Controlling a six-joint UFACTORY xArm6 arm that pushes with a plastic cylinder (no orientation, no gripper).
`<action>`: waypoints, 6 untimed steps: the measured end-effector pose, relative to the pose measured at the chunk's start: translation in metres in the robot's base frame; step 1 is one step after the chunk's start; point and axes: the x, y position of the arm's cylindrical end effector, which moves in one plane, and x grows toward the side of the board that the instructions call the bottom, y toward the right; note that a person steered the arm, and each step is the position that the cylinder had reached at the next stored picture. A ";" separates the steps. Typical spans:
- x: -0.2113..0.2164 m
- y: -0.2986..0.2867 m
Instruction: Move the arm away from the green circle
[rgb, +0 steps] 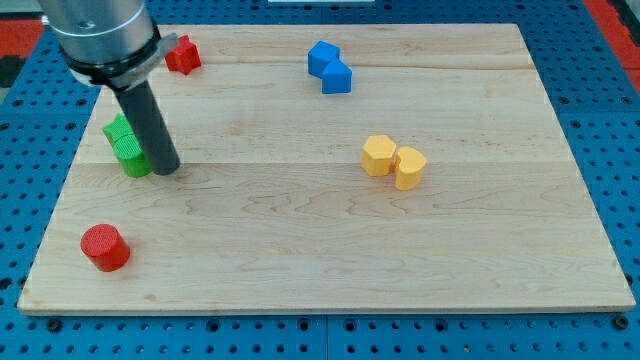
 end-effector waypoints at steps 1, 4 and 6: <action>0.040 0.028; 0.017 0.043; -0.141 0.069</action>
